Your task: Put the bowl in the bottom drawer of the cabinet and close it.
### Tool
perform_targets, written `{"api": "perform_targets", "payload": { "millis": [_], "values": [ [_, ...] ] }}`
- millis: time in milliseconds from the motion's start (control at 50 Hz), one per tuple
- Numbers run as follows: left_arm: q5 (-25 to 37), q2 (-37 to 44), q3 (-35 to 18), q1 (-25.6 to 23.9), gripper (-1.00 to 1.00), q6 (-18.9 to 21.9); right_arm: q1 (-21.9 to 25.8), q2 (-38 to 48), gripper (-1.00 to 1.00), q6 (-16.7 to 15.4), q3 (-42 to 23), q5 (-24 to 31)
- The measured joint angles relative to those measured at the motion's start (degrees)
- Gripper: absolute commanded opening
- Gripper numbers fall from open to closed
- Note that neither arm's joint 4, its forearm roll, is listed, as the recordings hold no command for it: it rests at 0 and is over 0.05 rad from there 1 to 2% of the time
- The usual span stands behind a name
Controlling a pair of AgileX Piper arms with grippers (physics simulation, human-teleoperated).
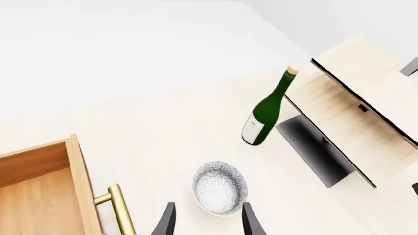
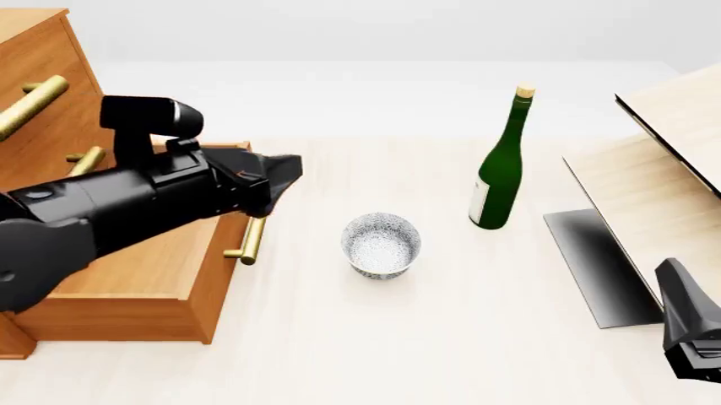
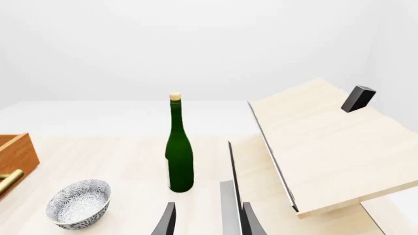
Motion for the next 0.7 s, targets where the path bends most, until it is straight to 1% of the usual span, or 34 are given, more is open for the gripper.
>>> {"api": "perform_targets", "payload": {
  "millis": [360,700],
  "values": [
    [-3.75,8.17,-2.29,-1.47,1.00,-1.48,0.00,0.00,1.00,0.00,0.00,0.00],
    [-6.23,15.65,-5.21,-0.51,1.00,-2.85,0.00,0.00,1.00,0.00,0.00,0.00]
  ]
}}
